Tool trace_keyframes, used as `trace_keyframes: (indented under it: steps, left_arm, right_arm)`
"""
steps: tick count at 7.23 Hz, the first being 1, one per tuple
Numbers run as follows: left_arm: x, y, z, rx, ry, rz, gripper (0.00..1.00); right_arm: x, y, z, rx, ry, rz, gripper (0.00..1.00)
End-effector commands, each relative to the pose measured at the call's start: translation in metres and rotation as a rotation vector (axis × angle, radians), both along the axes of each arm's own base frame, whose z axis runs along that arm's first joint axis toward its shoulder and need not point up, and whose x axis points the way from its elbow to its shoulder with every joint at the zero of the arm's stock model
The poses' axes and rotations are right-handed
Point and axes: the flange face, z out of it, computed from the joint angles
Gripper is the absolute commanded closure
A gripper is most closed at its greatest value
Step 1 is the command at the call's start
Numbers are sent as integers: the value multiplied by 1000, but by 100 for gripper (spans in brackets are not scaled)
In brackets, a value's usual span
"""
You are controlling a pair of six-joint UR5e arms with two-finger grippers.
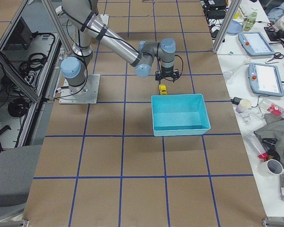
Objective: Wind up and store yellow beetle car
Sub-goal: 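Lower the right gripper and grasp the yellow car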
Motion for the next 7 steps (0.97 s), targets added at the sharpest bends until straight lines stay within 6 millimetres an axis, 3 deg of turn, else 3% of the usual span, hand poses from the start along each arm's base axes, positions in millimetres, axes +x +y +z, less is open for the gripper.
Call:
trace_keyframes:
  steps: [1,2,3,4,5,6,7]
  left_arm:
    - [3,6,7,-9,0,7,0]
    - [3,5,6,-7,11,8,0]
    - [3,6,6,-2,13,7,0]
    - [2,7,6,4,23,7,0]
    - [0,7,7,10,51,8,0]
    - [0,7,7,12,48,7,0]
    - [0,8,4,18,49,9,0]
  right_arm:
    - [-1,-3,-14,16,-2,-2,2]
    - [-2,-4,-25,22,-2,-2,2]
    - [-2,-5,-33,29,-2,-4,12]
    - [-2,-6,-33,21,-1,-5,47]
    - [-2,-6,-33,22,1,-5,56]
    - [-4,-6,-28,17,13,-15,86]
    - [-4,-7,-25,10,19,-24,100]
